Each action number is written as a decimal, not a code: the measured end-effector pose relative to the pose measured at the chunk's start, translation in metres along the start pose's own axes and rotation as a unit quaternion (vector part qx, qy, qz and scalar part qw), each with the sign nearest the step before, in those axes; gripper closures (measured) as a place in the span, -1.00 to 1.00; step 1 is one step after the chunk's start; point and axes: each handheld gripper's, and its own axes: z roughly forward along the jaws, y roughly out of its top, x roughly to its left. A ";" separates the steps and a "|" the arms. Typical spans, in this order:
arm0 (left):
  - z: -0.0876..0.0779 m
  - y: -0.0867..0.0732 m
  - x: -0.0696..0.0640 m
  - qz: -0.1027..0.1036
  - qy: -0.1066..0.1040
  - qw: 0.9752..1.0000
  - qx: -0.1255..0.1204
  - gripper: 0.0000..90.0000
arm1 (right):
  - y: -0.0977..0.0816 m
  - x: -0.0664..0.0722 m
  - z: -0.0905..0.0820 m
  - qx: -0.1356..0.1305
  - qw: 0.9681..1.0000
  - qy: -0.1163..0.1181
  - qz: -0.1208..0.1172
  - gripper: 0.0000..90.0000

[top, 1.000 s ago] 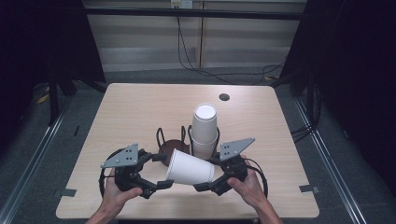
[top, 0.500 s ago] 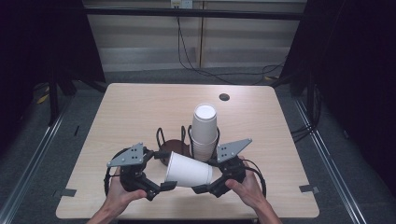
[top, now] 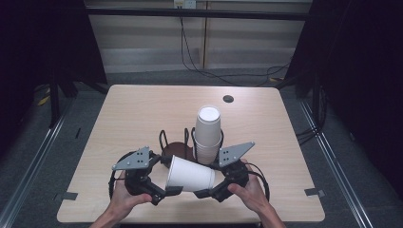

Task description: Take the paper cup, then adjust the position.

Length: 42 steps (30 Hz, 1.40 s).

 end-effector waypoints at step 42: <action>-0.024 0.011 0.000 0.004 0.030 0.998 0.058 -0.65 | -0.008 -0.004 -0.010 -0.024 0.997 -0.078 0.001 -0.70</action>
